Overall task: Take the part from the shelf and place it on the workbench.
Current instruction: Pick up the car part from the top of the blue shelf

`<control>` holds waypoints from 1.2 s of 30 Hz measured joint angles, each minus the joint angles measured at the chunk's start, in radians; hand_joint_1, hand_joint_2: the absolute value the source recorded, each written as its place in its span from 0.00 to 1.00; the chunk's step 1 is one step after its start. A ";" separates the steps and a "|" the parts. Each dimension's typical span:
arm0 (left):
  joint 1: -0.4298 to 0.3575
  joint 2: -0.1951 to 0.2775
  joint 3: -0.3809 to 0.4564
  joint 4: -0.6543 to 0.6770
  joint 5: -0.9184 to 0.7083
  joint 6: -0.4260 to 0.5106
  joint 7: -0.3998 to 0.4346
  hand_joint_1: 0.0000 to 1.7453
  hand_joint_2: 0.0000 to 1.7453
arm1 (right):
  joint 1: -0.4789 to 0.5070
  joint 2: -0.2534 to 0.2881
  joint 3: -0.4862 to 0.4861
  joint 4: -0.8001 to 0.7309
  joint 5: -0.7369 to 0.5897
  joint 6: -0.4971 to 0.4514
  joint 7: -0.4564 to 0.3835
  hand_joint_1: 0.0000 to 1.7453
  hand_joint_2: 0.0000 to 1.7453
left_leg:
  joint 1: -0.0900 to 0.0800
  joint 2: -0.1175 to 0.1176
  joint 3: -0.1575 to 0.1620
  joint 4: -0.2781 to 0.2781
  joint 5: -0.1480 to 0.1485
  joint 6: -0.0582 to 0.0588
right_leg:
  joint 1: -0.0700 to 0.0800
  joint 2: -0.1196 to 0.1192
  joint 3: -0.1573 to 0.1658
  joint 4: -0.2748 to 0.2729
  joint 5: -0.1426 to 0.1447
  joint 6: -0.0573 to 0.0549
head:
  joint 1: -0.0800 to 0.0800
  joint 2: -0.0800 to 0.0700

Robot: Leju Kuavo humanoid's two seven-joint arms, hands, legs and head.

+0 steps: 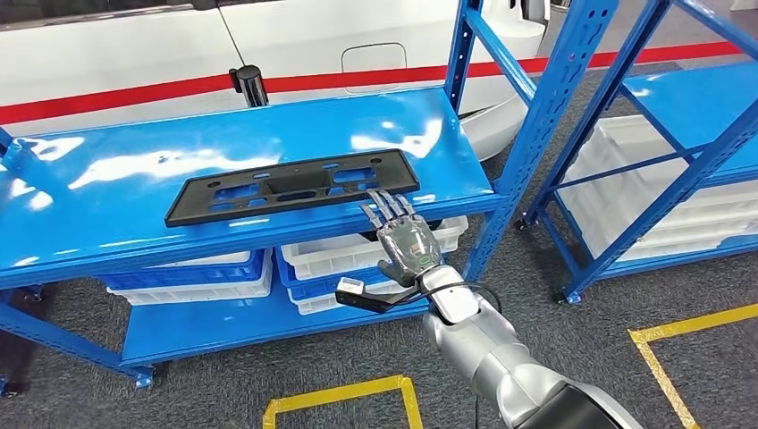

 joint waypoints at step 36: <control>-0.018 -0.010 0.004 0.000 -0.011 0.009 -0.103 0.00 0.00 | 0.081 0.108 0.067 -0.050 0.092 0.099 0.006 0.96 1.00 | 0.022 0.040 0.000 0.046 -0.049 -0.058 | -0.025 -0.017 0.081 -0.233 0.131 0.018 | 0.010 0.000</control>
